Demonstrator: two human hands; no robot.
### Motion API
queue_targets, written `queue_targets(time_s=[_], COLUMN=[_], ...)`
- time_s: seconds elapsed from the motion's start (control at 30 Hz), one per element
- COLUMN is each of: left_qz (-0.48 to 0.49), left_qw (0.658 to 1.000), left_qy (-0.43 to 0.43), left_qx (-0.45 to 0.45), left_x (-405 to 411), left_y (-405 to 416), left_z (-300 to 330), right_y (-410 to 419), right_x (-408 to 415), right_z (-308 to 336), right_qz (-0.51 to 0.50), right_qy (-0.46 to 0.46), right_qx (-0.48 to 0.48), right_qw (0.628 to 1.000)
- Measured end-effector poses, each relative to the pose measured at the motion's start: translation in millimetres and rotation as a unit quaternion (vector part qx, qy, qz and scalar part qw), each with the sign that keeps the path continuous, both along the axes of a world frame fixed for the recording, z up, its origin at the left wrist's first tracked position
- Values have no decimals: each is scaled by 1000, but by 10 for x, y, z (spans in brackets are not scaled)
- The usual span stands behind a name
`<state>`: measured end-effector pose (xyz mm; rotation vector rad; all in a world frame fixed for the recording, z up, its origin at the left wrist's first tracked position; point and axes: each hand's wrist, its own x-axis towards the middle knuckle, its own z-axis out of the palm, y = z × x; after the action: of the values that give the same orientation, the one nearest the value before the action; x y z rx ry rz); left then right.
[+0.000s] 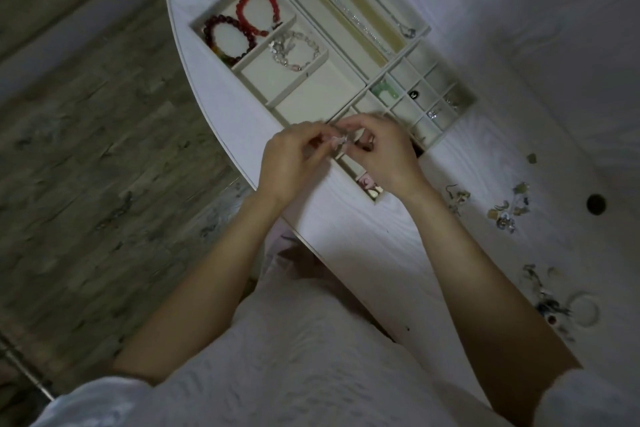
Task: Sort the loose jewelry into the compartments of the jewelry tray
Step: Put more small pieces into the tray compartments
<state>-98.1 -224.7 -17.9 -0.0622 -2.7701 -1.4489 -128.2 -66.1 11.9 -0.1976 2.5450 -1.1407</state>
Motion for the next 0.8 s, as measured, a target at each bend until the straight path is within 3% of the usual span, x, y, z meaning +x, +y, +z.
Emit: queue_targets(time_s=[0.17, 0.33, 0.47, 0.8], left_qz=[-67, -49, -26, -60], left_qw=[983, 970, 969, 957], left_qy=[95, 136, 115, 74], left_qx=[-145, -193, -217, -275], left_x=[71, 229, 236, 170], left_y=[-86, -149, -121, -34], left_z=[-90, -62, -3, -29], right_y=[-10, 65, 54, -107], right_x=[-12, 30, -24, -234], right_z=[-156, -183, -198, -109], right_qz=[34, 30, 35, 193], right_qy=[101, 154, 160, 178], right_qx=[76, 88, 91, 208], right_qw=[991, 984, 982, 942])
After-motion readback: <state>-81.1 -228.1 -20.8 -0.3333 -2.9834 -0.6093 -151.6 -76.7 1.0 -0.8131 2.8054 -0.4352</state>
